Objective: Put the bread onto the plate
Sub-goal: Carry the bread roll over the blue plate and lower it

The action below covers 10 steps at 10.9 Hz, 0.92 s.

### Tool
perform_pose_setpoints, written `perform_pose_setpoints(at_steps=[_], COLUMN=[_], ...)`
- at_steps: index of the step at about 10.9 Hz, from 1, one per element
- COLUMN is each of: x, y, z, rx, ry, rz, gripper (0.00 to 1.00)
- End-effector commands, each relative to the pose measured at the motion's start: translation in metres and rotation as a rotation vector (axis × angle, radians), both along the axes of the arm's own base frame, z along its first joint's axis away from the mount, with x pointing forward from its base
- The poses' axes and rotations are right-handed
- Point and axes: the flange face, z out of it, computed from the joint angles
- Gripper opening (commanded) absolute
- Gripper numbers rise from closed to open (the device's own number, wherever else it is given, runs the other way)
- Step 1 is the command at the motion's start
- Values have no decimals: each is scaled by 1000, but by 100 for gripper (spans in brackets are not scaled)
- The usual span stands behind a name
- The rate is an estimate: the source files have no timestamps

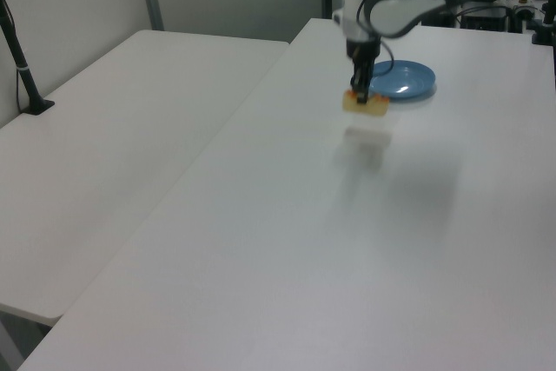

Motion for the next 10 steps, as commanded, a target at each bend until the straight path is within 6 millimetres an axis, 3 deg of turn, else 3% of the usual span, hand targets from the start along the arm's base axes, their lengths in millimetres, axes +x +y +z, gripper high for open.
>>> perform_pose_setpoints(at_steps=[1,3,5,6,7,8,10], x=[-17,-18,-22,-22,-22,-23,-25], y=[-107,-171,-201,-202,-202,-201,-200], z=[28,10,-9,-18,-26,-28,-15], rx=[-53,-84,-108,-110,-106,-101,-92], ry=[-6,-90,-96,-83,-74,-75,-95], rz=[3,-62,-81,-78,-92,-114,-184], gripper=[0,0,0,4,30,99,100])
